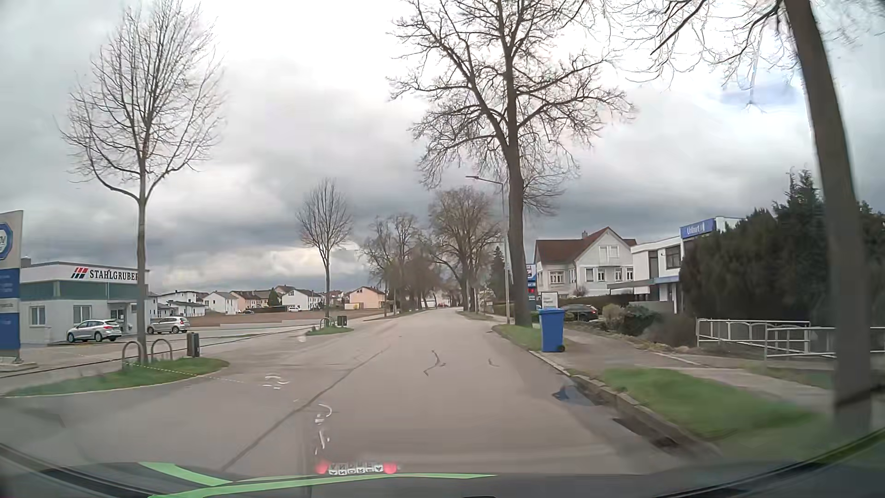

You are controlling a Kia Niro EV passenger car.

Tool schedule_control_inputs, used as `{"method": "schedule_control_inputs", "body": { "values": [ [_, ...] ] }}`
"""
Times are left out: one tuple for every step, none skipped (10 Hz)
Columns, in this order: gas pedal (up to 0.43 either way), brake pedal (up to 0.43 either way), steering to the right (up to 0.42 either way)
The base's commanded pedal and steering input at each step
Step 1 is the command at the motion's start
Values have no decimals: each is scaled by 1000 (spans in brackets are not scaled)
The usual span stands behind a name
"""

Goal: Follow the waypoints while adhering to traffic rules and regulations

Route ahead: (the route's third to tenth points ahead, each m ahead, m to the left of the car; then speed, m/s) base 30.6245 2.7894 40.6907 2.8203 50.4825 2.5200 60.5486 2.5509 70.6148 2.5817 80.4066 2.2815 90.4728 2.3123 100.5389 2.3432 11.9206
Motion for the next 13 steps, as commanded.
{"method": "schedule_control_inputs", "body": {
  "values": [
    [157, 0, 0],
    [157, 0, 0],
    [157, 0, 1],
    [157, 0, 1],
    [157, 0, 1],
    [157, 0, 1],
    [157, 0, 1],
    [157, 0, 1],
    [157, 0, 1],
    [157, 0, 1],
    [157, 0, 1],
    [157, 0, 1],
    [157, 0, 1]
  ]
}}
